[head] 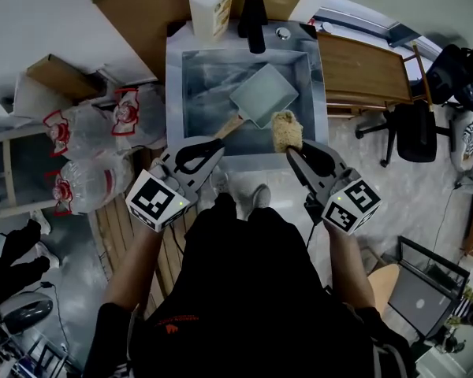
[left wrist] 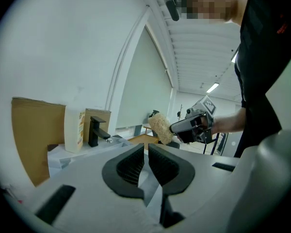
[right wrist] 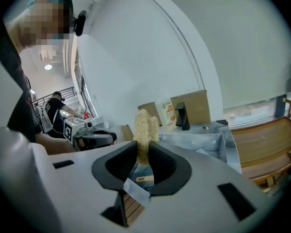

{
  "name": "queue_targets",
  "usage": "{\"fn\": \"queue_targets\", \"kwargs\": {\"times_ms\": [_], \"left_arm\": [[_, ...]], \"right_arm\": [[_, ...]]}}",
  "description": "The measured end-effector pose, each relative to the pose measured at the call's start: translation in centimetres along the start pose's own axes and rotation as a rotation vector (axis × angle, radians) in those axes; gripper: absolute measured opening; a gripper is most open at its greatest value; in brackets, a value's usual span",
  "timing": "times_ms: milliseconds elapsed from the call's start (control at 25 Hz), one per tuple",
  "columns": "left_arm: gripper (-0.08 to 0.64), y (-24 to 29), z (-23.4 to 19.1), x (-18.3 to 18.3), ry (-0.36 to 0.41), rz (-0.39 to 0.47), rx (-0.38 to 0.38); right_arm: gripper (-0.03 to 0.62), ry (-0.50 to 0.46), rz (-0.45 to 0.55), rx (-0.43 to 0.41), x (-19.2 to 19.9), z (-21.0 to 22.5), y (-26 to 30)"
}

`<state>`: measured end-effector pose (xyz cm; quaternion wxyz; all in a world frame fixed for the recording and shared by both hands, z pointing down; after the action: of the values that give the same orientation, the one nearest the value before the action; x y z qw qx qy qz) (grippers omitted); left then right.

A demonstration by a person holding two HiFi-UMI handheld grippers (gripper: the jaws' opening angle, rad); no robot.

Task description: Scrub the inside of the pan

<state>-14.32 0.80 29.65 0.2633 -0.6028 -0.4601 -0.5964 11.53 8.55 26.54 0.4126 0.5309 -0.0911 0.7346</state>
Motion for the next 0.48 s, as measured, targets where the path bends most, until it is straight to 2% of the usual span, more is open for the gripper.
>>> {"fn": "queue_targets", "kwargs": {"times_ms": [80,280,480], "left_arm": [[0.040,0.3,-0.4,0.0,-0.017,-0.010,-0.007],[0.040,1.6,-1.2,0.8,0.007,-0.025,-0.008],[0.040,3.4,-1.8,1.4,0.012,-0.068,-0.049]], "right_arm": [[0.081,0.002,-0.008,-0.003,-0.1,0.5,0.5],[0.081,0.009,-0.032,-0.014,-0.4,2.4,1.5],[0.081,0.020,-0.058,-0.057,-0.7,5.1,2.3]]}}
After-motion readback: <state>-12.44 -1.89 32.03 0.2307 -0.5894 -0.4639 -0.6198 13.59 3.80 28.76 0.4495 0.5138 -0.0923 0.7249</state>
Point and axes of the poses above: the fingertips, and each gripper's own axes: y forward along the fingers, z to its right, x out of its underside, the point moved 9 cm from there along -y, backward along the fingers, and after that the axes turned 12 degrees about -x, right-handed, at the moved point
